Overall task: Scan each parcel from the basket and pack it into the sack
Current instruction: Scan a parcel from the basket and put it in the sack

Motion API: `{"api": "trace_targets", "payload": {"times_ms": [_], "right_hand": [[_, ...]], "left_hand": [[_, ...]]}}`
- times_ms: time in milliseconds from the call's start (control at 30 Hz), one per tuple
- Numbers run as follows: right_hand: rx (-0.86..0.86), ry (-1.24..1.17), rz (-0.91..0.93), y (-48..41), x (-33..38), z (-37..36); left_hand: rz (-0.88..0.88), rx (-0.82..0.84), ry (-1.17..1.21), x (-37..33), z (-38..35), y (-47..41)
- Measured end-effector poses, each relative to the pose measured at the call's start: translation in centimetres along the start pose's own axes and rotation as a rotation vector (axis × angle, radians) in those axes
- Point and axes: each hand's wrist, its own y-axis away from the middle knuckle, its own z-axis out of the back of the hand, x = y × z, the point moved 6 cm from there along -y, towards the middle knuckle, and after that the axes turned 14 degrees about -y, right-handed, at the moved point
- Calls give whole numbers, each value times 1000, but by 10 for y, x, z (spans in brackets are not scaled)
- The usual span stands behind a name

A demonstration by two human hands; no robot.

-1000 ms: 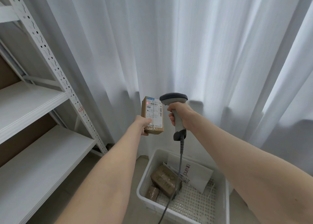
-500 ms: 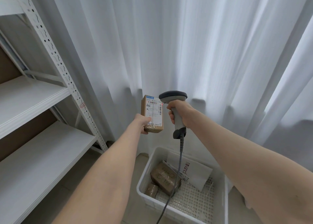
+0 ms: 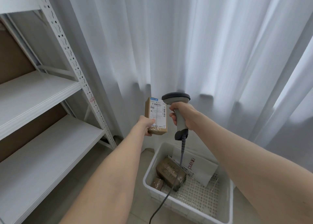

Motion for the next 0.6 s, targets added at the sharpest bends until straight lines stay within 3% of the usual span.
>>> {"api": "trace_targets", "payload": {"times_ms": [400,600], "right_hand": [[90,40,-2,93,-56,1],[136,7,-25,132,-103,-10]], "left_hand": [[2,-64,-10,66,13,96],[48,-71,95,126,33,150]]}}
